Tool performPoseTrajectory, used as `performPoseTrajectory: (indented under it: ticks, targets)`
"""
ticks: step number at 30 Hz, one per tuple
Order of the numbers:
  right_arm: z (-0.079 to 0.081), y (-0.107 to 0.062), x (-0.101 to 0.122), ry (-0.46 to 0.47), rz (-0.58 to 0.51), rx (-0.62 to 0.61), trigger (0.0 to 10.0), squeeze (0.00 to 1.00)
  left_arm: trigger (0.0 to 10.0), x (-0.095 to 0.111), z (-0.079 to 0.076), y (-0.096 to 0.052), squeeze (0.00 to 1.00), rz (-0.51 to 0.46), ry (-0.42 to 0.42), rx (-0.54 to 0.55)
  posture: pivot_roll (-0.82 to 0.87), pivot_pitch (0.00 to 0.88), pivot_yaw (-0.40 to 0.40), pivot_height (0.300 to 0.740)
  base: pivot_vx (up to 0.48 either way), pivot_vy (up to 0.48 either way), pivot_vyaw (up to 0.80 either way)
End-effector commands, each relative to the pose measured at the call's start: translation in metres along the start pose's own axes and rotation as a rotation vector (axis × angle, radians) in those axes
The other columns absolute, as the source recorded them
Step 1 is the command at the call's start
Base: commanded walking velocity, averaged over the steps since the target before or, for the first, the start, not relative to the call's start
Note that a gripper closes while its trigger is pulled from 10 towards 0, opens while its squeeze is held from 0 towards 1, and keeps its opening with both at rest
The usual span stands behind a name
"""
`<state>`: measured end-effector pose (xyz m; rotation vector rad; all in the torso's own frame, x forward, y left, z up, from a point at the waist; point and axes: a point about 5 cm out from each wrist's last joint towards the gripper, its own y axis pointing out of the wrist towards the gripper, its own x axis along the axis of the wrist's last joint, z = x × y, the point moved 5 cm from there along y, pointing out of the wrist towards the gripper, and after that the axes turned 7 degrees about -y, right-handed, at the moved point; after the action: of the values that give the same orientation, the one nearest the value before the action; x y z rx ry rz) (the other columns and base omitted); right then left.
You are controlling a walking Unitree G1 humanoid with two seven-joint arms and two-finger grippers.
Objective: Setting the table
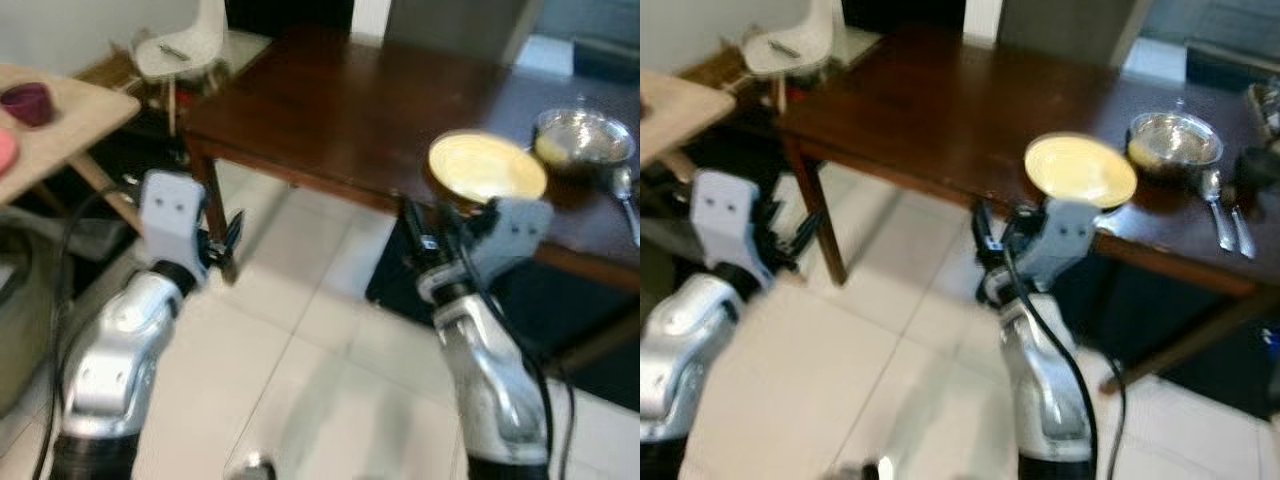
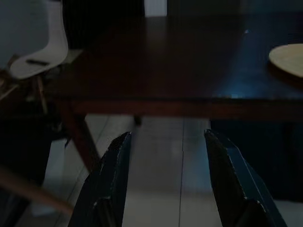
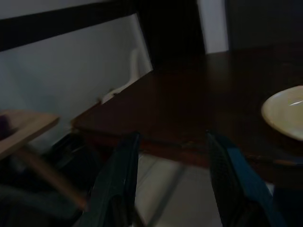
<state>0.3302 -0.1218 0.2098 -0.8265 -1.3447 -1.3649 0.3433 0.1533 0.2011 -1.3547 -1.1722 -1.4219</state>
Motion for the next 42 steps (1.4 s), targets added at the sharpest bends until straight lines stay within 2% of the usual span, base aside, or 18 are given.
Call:
performPoseTrajectory:
  ticks: [1,18,24,27,30,42]
  targets:
    - [-0.006,-0.002,-0.001,-0.005,0.002,-0.019,10.0,0.0,10.0,-0.001,-0.003,0.0,0.0,0.003,0.007,-0.009,-0.06,0.02,0.066,0.74,0.48,0.0,0.0]
    - [-0.018,0.003,0.01,-0.067,-0.032,-0.015,10.0,0.0,10.0,0.0,-0.003,-0.001,0.0,-0.007,0.017,-0.004,-0.06,0.021,0.065,0.74,0.48,0.0,0.72]
    - [-0.01,0.003,0.01,-0.073,-0.027,0.061,10.0,0.0,10.0,0.0,-0.005,-0.002,0.0,-0.016,0.049,-0.013,-0.06,0.027,0.066,0.74,0.48,0.0,0.77]
    - [0.003,0.0,0.01,-0.063,-0.02,0.164,10.0,0.0,10.0,0.002,-0.008,-0.004,0.0,-0.025,0.071,-0.026,-0.06,0.029,0.067,0.74,0.48,0.0,0.76]
    - [0.009,-0.002,0.009,-0.06,-0.017,0.201,10.0,0.0,10.0,0.002,-0.008,-0.003,0.0,-0.028,0.071,-0.028,-0.06,0.029,0.068,0.74,0.48,0.0,0.76]
    - [0.02,-0.008,0.016,-0.021,-0.03,0.321,10.0,0.0,10.0,0.007,-0.014,-0.004,0.0,-0.062,0.105,-0.043,-0.06,0.03,0.071,0.74,0.479,0.0,0.76]
